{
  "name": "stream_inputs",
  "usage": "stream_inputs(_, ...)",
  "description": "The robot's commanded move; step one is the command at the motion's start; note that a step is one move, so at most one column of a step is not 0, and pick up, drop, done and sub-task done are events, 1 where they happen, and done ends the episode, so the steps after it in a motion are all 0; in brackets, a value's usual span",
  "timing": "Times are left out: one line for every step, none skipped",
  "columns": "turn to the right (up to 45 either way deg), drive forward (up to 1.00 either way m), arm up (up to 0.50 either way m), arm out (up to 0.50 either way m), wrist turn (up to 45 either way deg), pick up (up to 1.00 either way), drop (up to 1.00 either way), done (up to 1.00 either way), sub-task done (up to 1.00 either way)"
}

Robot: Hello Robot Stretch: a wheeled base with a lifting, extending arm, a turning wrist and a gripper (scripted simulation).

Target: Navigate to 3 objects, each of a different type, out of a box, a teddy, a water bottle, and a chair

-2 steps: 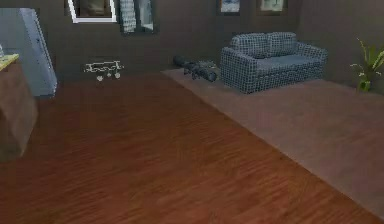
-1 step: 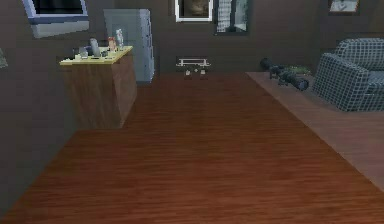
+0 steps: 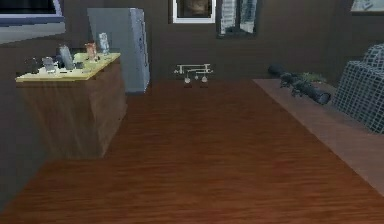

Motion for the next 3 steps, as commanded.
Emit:
stream_inputs(-18.0,0.00,0.00,0.00,0.0,0.00,0.00,0.00,0.00)
stream_inputs(0.0,1.00,0.00,0.00,0.0,0.00,0.00,0.00,0.00)
stream_inputs(-9.0,0.00,0.00,0.00,0.0,0.00,0.00,0.00,0.00)
